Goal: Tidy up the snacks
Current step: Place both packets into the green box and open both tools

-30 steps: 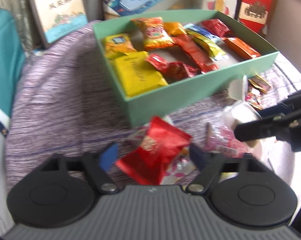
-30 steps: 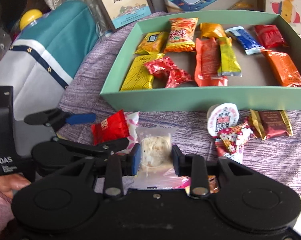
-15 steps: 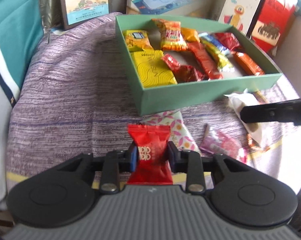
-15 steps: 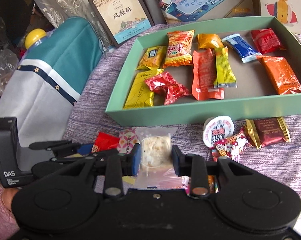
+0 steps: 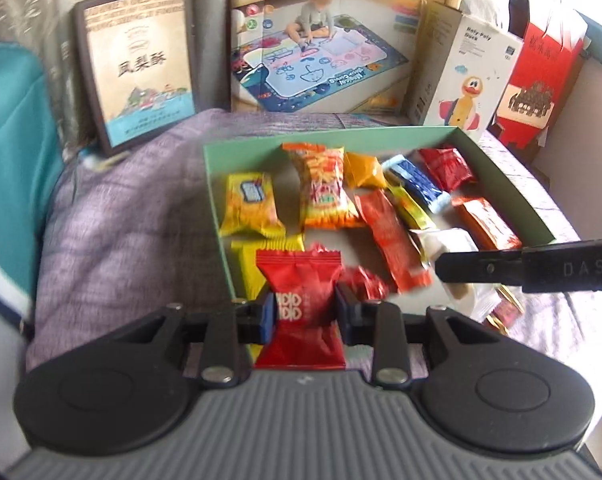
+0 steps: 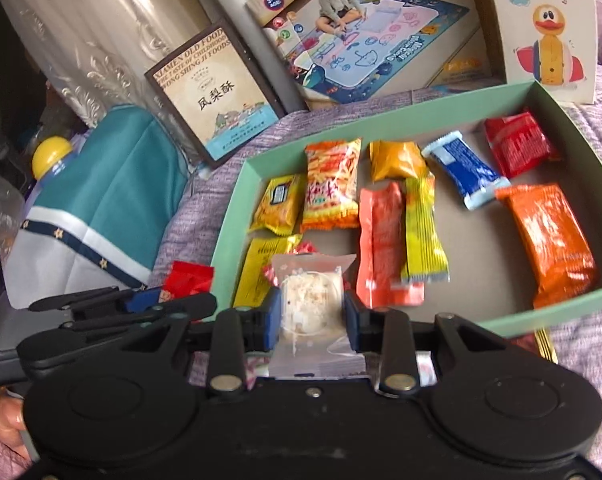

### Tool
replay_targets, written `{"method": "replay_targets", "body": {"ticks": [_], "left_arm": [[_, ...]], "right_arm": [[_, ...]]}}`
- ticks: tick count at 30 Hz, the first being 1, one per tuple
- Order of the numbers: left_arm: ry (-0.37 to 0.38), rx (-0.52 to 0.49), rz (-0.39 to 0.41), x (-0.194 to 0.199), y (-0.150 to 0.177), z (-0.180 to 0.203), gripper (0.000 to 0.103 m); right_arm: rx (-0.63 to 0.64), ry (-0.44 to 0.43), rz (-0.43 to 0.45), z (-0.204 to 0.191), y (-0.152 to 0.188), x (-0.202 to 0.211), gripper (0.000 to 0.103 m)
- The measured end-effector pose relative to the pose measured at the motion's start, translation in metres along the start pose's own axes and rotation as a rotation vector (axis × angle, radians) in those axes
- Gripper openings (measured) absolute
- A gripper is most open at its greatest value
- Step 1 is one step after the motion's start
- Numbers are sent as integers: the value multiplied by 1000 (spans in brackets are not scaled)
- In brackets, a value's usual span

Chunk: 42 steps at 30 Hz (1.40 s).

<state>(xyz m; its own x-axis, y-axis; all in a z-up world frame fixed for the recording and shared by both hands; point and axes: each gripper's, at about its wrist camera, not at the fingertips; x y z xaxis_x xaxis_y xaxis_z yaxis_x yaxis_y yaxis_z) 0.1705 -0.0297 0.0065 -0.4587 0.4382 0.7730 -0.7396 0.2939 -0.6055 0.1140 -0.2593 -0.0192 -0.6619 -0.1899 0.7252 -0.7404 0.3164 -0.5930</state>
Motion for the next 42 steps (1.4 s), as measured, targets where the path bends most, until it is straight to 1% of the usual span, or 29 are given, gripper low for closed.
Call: {"method": "replay_targets", "body": {"ticks": [5,10,14,17,18,19,20,21,22,24,25,26,27,28,30,32,36,42], "left_arm": [[-5,11,-31,-38,-27,-8,30],[-12,5,-54,-72,-48,-13,30],[-20,7,-56,-91,-63,-18,30],[-33,6,-42,-100,-75,-21,30],[-41,7,-39,-102,-78,-22,34],[-56,11,-36,-103,-79,-22,43],[-68,15,-35,-103,-80,-23,52],[-74,18,-29,-102,-79,-23,67],[-79,18,-21,-99,-78,-24,73],[-77,20,-27,-94,-75,-24,75],[-73,28,-28,-90,-73,-26,79],[-73,37,-25,-86,-70,-27,82],[-79,43,-19,-81,-68,-27,89],[-88,46,-14,-77,-65,-28,93],[-98,53,-10,-69,-61,-29,95],[-99,62,-13,-60,-56,-29,96],[-102,67,-13,-40,-41,-24,102],[-103,55,-21,-11,-12,-9,103]], "right_arm": [[-36,4,-21,3,-22,-31,32],[-64,3,-46,7,-35,-59,32],[-68,0,-55,9,-44,-73,32],[-77,-9,-53,11,-46,-78,32],[-83,-18,-54,12,-46,-79,34],[-91,-26,-55,13,-46,-80,35],[-98,-35,-55,15,-47,-80,37],[-101,-39,-52,15,-47,-80,45],[-102,-35,-45,15,-48,-79,50],[-99,-25,-29,13,-48,-74,73],[-93,-11,-22,11,-48,-71,76],[-88,-2,-18,10,-48,-69,82],[-88,1,-16,9,-47,-67,87],[-91,3,-14,9,-47,-64,90],[-87,6,-9,8,-44,-57,100],[-74,16,-1,5,-41,-50,103],[-58,35,6,2,-32,-32,103],[-70,43,6,5,-9,-4,103]]}}
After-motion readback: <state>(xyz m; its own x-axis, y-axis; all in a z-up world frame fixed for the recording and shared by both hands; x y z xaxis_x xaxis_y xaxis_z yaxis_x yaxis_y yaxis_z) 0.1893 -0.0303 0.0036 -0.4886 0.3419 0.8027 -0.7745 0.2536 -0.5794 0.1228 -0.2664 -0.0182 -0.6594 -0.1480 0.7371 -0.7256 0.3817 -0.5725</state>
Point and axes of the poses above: each gripper's, at about its wrist camera, not at the fingertips, and x roughly against the way its jaws point, z to its right, y to its underside, and after that the axes turned 6 degrees about y, right-handed
